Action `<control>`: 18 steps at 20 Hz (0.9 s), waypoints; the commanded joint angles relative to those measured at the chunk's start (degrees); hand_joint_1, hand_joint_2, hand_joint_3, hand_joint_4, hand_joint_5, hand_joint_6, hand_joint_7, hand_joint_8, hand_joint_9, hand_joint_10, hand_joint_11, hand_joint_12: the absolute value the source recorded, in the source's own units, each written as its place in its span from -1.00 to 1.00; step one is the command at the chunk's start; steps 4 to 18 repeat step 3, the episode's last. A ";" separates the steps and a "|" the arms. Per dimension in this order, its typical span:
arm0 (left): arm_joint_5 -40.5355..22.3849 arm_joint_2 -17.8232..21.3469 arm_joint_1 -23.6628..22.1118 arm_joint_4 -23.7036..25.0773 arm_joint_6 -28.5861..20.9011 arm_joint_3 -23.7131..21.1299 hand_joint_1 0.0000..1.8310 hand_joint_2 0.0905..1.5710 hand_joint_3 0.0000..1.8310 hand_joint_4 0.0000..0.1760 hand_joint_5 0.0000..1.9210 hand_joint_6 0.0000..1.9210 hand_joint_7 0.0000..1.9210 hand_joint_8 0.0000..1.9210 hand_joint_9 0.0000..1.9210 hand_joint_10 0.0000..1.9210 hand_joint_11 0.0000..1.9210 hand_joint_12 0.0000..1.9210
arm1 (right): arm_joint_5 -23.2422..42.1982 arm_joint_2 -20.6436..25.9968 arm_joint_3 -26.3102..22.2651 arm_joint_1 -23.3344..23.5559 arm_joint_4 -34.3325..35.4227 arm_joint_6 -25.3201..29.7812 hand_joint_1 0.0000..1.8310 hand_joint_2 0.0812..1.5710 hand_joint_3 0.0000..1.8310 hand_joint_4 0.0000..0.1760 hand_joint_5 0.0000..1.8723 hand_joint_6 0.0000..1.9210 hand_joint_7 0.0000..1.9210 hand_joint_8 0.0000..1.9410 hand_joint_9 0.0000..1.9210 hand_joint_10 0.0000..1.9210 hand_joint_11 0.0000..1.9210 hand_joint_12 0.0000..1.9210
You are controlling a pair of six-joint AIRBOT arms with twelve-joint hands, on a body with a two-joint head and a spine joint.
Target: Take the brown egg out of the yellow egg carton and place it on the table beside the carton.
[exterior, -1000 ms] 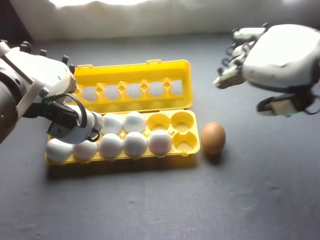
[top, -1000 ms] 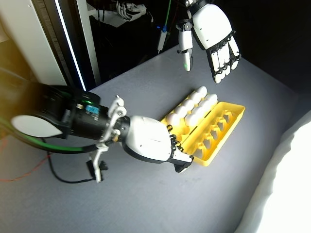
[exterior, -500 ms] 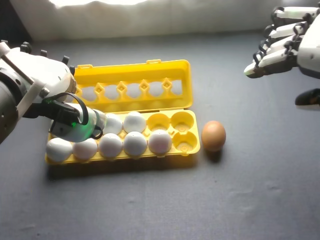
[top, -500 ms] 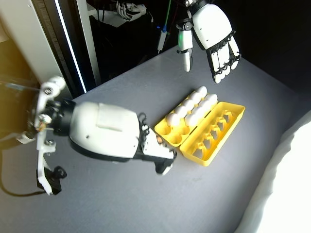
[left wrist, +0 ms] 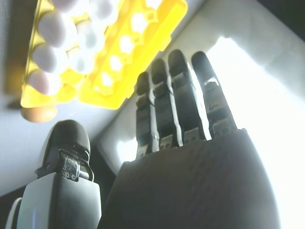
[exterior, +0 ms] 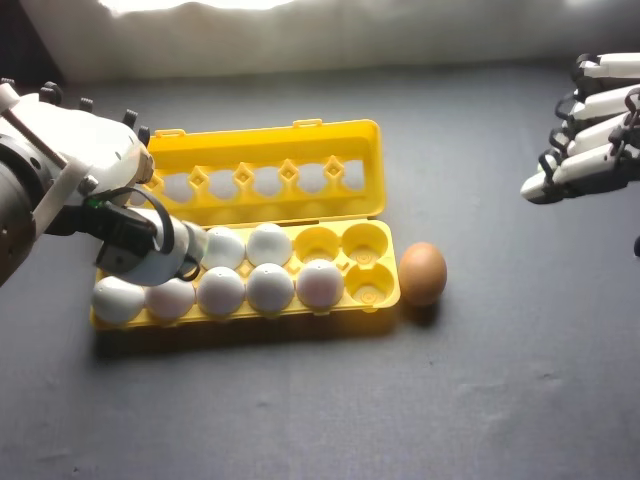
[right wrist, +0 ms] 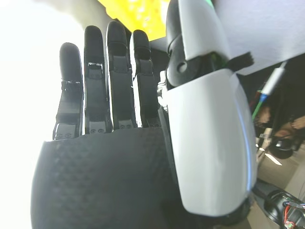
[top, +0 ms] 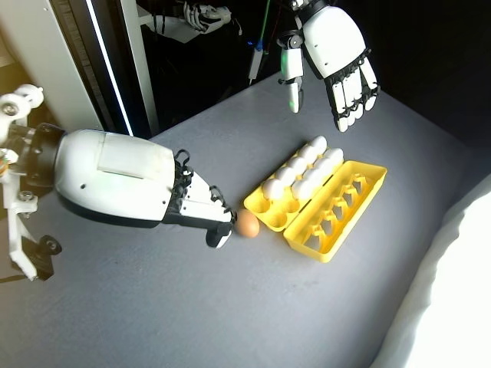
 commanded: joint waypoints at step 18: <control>-0.58 0.75 -0.65 4.85 0.18 -0.03 -0.82 0.60 -1.00 -1.00 -0.59 -1.00 -0.54 -1.00 -0.57 -1.00 -0.99 -0.26 | 5.09 0.65 0.00 0.46 0.09 0.79 0.26 0.29 -1.00 -1.00 -0.36 -0.98 -0.31 -0.98 -0.61 -0.34 -0.99 0.55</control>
